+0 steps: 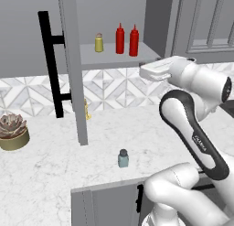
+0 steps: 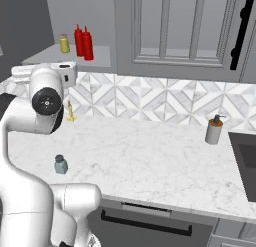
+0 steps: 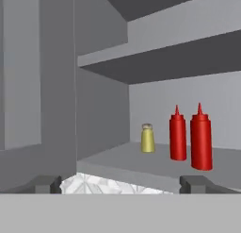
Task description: Put the shaker and condiment bottle from the counter next to their counterparts in the cabinet.
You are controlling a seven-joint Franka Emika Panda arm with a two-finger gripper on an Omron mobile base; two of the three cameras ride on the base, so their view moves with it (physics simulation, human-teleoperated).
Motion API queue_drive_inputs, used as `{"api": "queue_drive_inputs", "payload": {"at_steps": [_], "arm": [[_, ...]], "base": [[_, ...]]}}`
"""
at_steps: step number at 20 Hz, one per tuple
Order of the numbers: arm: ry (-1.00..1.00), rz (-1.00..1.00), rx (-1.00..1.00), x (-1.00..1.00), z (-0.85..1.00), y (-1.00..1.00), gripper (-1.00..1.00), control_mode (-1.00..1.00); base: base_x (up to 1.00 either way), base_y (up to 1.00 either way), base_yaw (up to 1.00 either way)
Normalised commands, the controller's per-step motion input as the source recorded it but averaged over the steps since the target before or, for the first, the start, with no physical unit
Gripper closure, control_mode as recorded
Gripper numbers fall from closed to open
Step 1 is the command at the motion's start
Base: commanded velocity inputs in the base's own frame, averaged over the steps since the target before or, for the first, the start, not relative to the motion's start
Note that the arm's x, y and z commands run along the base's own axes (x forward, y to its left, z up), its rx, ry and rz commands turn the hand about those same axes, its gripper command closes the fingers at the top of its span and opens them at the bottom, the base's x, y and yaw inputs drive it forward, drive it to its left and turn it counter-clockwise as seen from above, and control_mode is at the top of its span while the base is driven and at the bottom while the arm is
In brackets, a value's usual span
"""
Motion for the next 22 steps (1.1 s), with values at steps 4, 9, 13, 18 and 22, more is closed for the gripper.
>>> {"api": "queue_drive_inputs", "payload": {"at_steps": [4, 9, 13, 18, 22], "arm": [[0.05, 0.26, 0.00, -0.31, -0.32, -0.09, -1.00, -1.00], [0.01, 0.27, 0.00, -0.31, -0.49, -0.09, -1.00, -1.00], [0.00, 0.27, 0.00, -0.29, -0.67, -0.03, -1.00, -1.00], [0.07, 0.30, -0.08, 0.00, -0.77, 0.00, -1.00, -1.00], [0.00, 0.30, -0.04, -0.02, -0.61, -0.03, -1.00, -1.00]], "base": [[0.00, 0.00, 0.00], [0.00, 0.00, 0.00], [0.00, 0.00, 0.00], [0.00, 0.00, 0.00], [0.00, 0.00, 0.00]]}}
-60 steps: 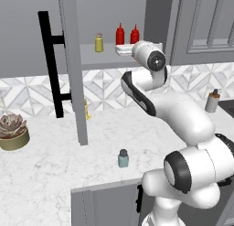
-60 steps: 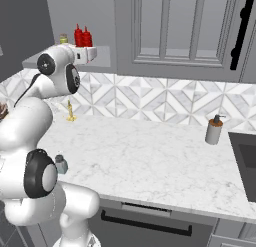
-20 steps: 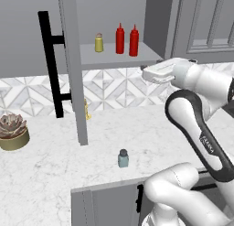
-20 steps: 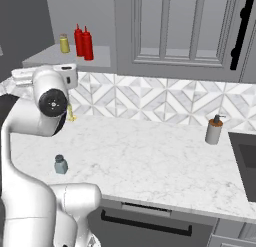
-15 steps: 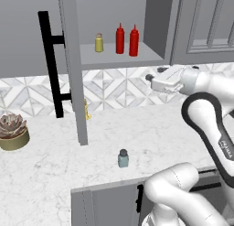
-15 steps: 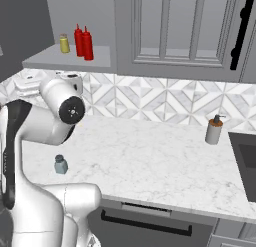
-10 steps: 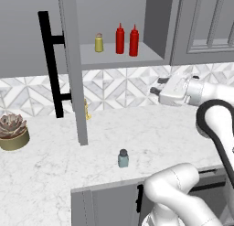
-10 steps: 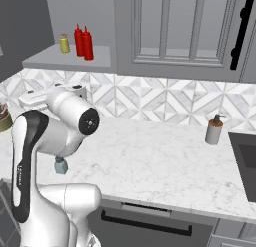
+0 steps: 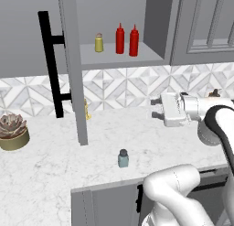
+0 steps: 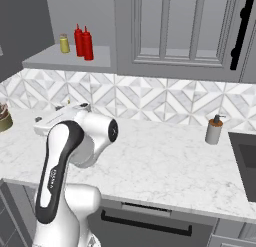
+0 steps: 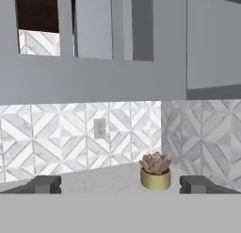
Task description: Put the shaker and condiment bottle from the counter next to their counterparts in the cabinet.
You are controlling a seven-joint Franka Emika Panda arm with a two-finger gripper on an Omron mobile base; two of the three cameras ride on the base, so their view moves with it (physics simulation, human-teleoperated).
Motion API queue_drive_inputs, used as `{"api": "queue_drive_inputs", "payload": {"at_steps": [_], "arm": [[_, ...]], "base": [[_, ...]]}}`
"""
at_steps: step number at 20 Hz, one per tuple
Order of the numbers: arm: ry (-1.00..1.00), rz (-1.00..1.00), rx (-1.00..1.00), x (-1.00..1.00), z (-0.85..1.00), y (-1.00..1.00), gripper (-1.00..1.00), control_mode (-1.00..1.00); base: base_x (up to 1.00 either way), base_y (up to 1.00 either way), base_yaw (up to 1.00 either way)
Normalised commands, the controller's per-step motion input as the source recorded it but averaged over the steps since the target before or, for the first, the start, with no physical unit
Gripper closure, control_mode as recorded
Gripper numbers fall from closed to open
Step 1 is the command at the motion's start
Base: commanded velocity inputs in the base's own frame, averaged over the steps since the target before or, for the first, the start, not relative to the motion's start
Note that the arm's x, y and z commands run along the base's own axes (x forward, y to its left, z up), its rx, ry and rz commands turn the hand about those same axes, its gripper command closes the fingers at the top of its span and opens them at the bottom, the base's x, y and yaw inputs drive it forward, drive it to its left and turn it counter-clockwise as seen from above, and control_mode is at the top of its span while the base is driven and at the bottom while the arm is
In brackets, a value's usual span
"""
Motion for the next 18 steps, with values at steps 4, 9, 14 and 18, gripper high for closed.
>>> {"api": "queue_drive_inputs", "payload": {"at_steps": [4, 9, 14, 18], "arm": [[0.00, 0.23, -0.03, -0.14, -0.56, -0.16, -1.00, -1.00], [0.05, 0.11, -0.05, -0.03, -0.55, 0.04, -1.00, -1.00], [0.00, 0.13, -0.08, -0.01, -0.69, 0.00, -1.00, -1.00], [0.00, 0.07, -0.04, -0.03, -0.62, 0.00, -1.00, -1.00]], "base": [[0.00, 0.00, 0.00], [0.00, 0.00, 0.00], [0.00, 0.00, 0.00], [0.00, 0.00, 0.00]]}}
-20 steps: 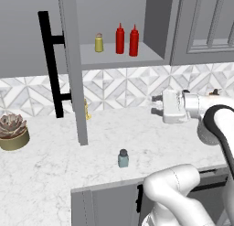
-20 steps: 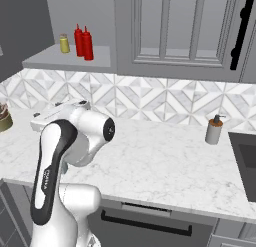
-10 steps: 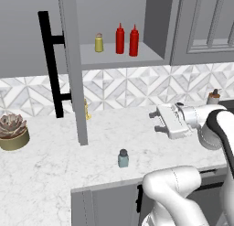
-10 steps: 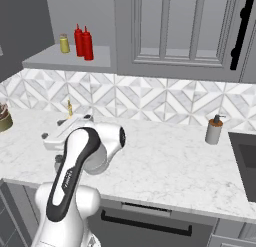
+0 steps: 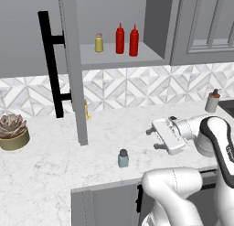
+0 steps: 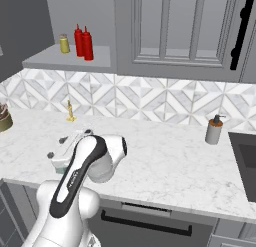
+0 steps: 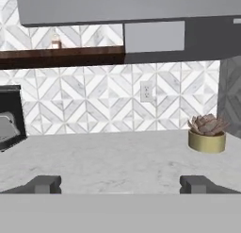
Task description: Put the shaker and condiment bottle from the counter next to their counterparts in the cabinet.
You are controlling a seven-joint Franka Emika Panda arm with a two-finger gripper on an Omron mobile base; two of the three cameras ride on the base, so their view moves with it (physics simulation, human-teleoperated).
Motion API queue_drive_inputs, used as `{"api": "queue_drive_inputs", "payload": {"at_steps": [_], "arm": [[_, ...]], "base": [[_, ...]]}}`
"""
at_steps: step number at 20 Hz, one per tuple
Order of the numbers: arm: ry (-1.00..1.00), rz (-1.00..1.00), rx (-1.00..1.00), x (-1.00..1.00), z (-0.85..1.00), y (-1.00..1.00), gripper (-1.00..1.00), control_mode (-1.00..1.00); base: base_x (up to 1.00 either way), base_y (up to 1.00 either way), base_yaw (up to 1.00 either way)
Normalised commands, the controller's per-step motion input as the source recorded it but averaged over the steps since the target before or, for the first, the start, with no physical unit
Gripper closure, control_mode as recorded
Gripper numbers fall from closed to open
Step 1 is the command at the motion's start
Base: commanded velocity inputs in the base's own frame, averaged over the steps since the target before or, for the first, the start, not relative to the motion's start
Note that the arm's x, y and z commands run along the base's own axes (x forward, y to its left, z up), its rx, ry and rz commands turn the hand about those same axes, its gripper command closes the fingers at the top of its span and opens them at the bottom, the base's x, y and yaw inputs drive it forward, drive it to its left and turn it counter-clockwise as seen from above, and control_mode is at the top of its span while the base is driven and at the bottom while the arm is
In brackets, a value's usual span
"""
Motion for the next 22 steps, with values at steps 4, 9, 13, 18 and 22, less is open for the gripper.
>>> {"api": "queue_drive_inputs", "payload": {"at_steps": [4, 9, 13, 18, 22], "arm": [[0.00, 0.01, -0.05, 0.00, -0.47, 0.06, -1.00, -1.00], [0.00, 0.00, -0.08, 0.00, -0.61, 0.15, -1.00, -1.00], [0.00, 0.00, -0.05, 0.00, -0.54, 0.04, -1.00, -1.00], [-0.03, 0.00, -0.01, 0.00, -0.40, 0.07, -1.00, -1.00], [-0.05, 0.00, 0.00, 0.00, -0.40, 0.21, -1.00, -1.00]], "base": [[0.00, 0.00, 0.00], [0.00, 0.00, 0.00], [0.00, 0.00, 0.00], [0.00, 0.00, 0.00], [0.00, 0.00, 0.00]]}}
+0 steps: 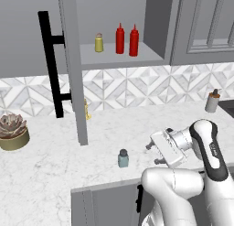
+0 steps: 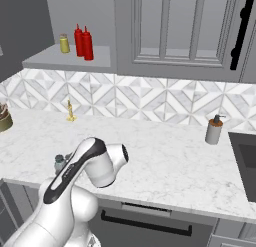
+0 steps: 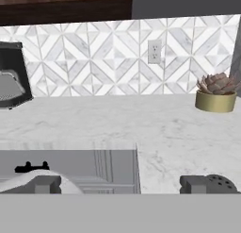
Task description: Put the shaker and condiment bottle from the counter next to their counterparts in the cabinet.
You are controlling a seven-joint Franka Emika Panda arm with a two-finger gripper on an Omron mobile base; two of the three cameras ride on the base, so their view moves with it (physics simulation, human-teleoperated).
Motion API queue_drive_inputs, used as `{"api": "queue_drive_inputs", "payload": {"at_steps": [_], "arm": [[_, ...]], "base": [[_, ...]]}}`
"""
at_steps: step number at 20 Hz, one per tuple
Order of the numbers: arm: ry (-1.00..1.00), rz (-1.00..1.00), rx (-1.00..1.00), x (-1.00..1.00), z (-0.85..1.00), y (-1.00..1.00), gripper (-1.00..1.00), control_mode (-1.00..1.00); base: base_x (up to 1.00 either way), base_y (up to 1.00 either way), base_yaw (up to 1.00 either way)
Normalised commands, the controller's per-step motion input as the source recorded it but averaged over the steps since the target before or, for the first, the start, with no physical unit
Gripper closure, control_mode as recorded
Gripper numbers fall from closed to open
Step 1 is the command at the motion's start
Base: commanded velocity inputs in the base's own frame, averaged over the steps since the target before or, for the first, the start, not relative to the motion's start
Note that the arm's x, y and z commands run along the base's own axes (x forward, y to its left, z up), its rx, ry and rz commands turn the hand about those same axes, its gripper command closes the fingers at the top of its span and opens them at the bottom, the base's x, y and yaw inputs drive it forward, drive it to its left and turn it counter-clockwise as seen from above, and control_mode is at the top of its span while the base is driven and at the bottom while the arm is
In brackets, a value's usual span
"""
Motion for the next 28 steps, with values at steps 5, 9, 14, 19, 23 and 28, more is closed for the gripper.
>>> {"api": "queue_drive_inputs", "payload": {"at_steps": [5, 9, 14, 19, 23, 28], "arm": [[-0.03, -0.11, 0.00, 0.00, -0.28, 0.40, -1.00, -1.00], [-0.01, -0.24, 0.00, 0.00, -0.36, 0.52, -1.00, -1.00], [-0.04, -0.19, -0.01, 0.00, -0.64, 0.46, -1.00, -1.00], [-0.02, -0.06, 0.00, 0.00, -0.70, 0.32, -1.00, -1.00], [-0.04, -0.02, 0.00, -0.03, -0.73, 0.26, -1.00, -1.00], [-0.11, -0.05, 0.00, -0.13, -0.81, 0.27, -1.00, -1.00]], "base": [[0.00, 0.00, 0.00], [0.00, 0.00, 0.00], [0.00, 0.00, 0.00], [0.00, 0.00, 0.00], [0.00, 0.00, 0.00], [0.00, 0.00, 0.00]]}}
